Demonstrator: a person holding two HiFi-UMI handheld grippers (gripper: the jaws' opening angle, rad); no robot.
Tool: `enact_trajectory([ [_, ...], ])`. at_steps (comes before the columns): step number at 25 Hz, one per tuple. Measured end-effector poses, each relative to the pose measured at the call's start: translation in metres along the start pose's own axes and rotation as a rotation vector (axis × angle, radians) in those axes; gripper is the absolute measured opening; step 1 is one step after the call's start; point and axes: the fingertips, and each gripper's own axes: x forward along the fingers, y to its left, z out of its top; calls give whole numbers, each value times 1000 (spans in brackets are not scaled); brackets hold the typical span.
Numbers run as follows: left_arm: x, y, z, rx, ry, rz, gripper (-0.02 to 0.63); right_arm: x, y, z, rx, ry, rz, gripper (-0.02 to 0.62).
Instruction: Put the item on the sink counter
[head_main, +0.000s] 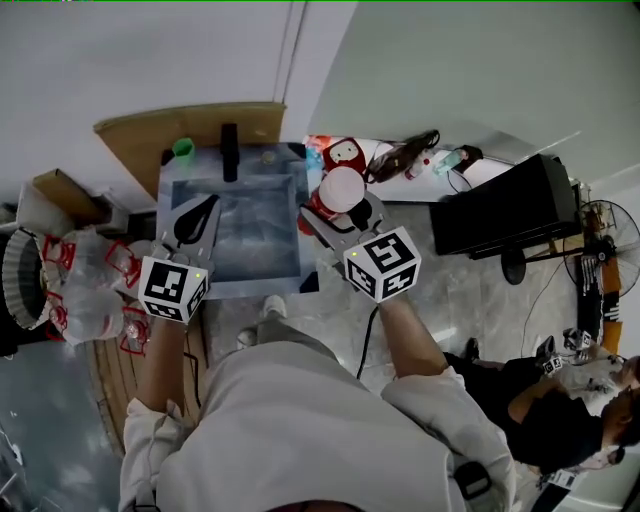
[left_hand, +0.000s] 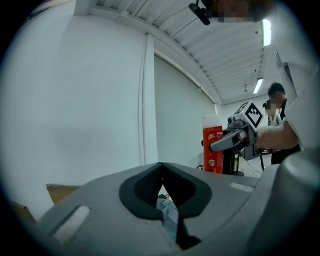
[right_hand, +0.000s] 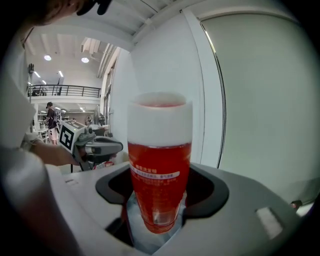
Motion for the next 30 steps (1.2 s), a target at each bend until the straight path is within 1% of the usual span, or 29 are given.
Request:
enact_trajectory([
  [6,49,10,-9,6,-1,18,-2,39,-38,-6,-27,-2,45,288],
  [14,92,28,-38,15,25,4,-2,91,-64,-23,-35,25,76,288],
  [17,103,40,-49,9,43,0,-2,105,-69,-25,-45,27,72,287],
  [22,113,46,-52,0,47,-13,0,117,-79,-28,-47,18,72,288],
  [26,118,49,-56,-1,63,-15,-2,132,-91,-37,-49,19,71,288],
  [30,119,52,-55,9,46,-17,0,153,-101,-49,-62,15,76,288],
])
